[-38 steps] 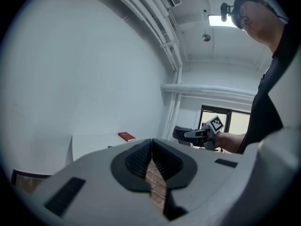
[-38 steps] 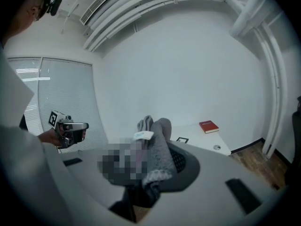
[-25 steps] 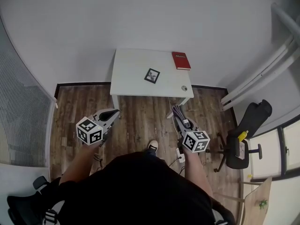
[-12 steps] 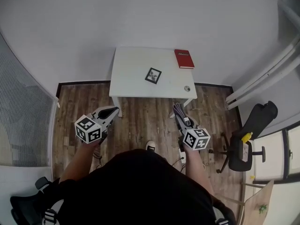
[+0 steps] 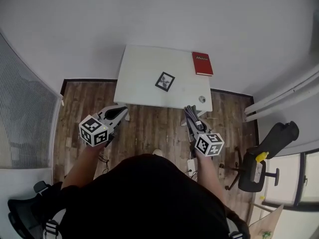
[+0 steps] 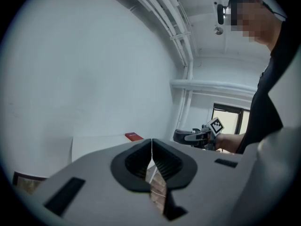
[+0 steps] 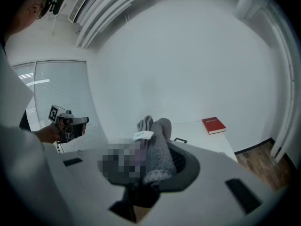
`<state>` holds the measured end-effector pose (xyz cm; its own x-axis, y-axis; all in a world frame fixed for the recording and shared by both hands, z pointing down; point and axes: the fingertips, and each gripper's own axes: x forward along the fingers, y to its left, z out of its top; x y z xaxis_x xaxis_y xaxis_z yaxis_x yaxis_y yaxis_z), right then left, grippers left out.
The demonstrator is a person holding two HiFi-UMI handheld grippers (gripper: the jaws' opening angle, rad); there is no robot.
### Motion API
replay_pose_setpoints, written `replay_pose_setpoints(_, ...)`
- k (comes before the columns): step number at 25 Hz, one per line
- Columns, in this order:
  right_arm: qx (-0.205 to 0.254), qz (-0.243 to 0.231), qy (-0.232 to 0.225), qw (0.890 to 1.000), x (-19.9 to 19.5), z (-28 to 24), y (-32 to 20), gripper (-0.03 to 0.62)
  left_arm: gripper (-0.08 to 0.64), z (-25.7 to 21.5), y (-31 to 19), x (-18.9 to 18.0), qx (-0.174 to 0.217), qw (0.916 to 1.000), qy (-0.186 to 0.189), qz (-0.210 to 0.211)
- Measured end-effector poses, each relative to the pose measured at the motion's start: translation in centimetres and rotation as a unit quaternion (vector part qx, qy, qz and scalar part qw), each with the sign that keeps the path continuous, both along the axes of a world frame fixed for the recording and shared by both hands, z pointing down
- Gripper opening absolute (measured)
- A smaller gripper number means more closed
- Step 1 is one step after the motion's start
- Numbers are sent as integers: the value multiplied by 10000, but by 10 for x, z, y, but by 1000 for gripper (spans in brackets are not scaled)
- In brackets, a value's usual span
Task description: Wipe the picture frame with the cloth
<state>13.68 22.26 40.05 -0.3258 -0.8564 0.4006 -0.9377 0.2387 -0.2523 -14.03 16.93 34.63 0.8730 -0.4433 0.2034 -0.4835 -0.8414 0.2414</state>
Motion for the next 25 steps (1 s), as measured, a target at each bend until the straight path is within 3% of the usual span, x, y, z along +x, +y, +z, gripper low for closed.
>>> replay_pose_setpoints(25, -26, -948, -240, 9952, 98, 24, -141, 104, 11, 17, -87, 104, -155, 9967, -184, -776)
